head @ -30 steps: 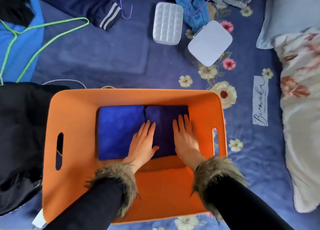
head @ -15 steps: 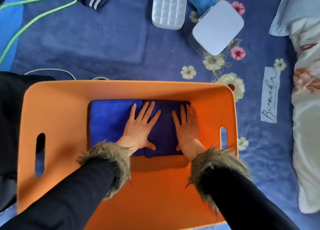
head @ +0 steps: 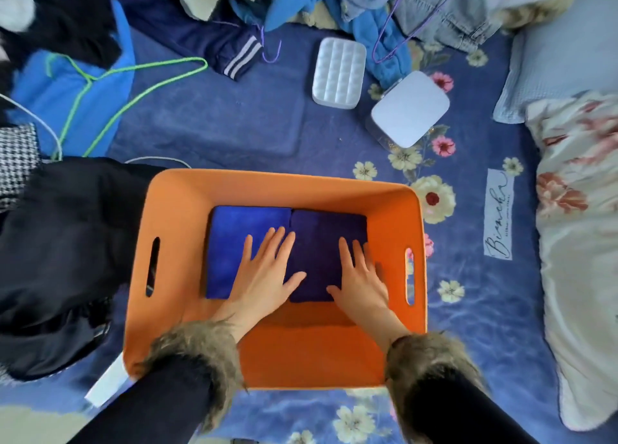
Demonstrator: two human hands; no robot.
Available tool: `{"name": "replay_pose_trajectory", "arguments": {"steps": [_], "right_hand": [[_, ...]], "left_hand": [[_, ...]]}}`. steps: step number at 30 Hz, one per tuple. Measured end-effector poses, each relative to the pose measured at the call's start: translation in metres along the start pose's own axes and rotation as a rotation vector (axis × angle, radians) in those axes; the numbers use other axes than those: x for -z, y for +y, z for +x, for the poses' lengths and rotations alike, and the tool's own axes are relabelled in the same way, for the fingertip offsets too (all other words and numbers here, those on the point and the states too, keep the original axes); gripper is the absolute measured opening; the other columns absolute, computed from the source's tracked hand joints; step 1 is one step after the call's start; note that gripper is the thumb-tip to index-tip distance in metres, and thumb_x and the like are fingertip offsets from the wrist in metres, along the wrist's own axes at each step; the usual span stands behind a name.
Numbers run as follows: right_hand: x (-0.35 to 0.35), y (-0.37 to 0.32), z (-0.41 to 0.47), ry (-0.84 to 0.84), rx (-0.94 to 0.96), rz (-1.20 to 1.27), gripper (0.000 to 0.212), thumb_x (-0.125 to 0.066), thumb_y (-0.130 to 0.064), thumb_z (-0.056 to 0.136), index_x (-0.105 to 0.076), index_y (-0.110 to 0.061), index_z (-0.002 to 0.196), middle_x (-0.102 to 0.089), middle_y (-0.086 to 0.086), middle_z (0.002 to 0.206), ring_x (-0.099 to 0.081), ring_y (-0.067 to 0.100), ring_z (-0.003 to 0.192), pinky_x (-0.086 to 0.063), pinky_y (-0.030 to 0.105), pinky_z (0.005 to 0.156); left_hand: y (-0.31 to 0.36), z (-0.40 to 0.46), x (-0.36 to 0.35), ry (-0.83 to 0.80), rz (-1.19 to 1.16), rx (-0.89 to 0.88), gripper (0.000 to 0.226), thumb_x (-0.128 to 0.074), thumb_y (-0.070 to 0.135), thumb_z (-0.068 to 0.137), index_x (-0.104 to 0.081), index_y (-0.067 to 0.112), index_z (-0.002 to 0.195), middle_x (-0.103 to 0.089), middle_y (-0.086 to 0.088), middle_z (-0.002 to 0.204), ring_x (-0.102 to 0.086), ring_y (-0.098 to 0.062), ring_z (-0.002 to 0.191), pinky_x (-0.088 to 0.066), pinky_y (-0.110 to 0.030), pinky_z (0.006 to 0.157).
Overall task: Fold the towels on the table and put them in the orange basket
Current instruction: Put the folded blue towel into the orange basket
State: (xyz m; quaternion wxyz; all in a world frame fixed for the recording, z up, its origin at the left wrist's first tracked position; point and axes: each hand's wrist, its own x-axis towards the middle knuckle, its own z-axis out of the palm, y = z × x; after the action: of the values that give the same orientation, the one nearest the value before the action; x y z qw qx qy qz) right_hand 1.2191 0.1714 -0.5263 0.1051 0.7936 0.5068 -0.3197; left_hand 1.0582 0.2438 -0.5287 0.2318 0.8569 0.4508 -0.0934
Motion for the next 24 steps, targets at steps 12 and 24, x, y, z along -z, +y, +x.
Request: {"name": "replay_pose_trajectory", "arguments": {"steps": [12, 24], "right_hand": [[0.110, -0.099, -0.145, 0.318, 0.536, 0.072, 0.063, -0.049, -0.043, 0.091, -0.023, -0.023, 0.146, -0.035, 0.001, 0.144, -0.035, 0.023, 0.129, -0.032, 0.037, 0.100], [0.087, -0.285, -0.326, 0.229, 1.187, 0.195, 0.060, -0.058, -0.032, 0.089, -0.036, -0.015, 0.141, -0.047, 0.007, 0.135, -0.043, 0.027, 0.124, -0.039, 0.042, 0.096]], "left_hand": [[0.010, -0.193, 0.143, 0.536, -0.230, 0.261, 0.053, -0.063, 0.017, 0.086, -0.045, 0.000, 0.133, -0.046, -0.018, 0.138, -0.045, -0.031, 0.128, -0.036, -0.039, 0.105], [-0.021, -0.475, 0.164, 1.039, -0.292, 0.812, 0.055, -0.048, 0.038, 0.091, -0.050, -0.003, 0.128, -0.055, -0.017, 0.130, -0.053, -0.029, 0.118, -0.031, -0.026, 0.099]]}}
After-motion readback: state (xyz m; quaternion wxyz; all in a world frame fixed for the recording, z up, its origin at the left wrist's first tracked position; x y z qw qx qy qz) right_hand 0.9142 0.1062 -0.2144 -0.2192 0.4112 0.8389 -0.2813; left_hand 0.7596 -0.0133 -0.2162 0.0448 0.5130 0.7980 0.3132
